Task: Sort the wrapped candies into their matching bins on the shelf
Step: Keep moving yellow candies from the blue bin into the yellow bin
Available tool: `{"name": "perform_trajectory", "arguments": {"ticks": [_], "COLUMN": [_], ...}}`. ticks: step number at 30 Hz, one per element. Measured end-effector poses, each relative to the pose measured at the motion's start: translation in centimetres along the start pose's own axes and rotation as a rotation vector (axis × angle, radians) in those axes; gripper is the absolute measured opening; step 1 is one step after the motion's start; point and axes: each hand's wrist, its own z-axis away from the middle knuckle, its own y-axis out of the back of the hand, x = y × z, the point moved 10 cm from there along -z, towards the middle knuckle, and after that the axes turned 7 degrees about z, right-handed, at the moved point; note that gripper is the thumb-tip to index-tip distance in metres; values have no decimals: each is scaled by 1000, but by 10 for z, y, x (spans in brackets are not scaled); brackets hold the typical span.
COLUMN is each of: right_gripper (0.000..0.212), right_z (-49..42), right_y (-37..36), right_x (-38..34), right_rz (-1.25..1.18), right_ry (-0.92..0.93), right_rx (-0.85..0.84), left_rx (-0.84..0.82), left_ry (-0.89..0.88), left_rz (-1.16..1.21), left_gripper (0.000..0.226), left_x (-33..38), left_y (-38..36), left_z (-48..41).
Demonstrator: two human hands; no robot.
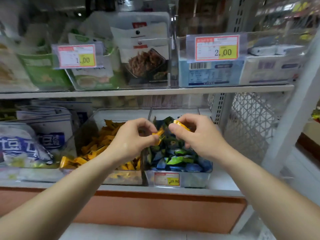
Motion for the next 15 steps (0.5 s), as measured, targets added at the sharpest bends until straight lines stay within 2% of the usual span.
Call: {"name": "perform_trajectory", "arguments": {"ticks": [4,6,9,11,14,15], "right_gripper": [37,42,43,41,39,41], "right_z": [-37,-64,-105,-123,-136,-137], "right_y": [-72,-111,-159,-181,-195,-195], "right_x": [-45,-51,-34,-21,-13,-9], "right_rz": [124,158,144,158,299,357], "right_ry": [107,97,-21,-86,-81,-81], "right_rx": [-130,-174,-216,-244,-305,-322], "left_rx": [209,282,348,398,409,391], "left_ry": [47,98,142,151,180,192], "left_rz": [-182,-224,-235,-219,-188,-191], "left_gripper": [15,21,28,23,14,17], "left_x": [-36,-58,-84,-97,-115,-120], "left_y": [78,101,116,122,121,119], "left_z": [35,42,40,37,31,30]}}
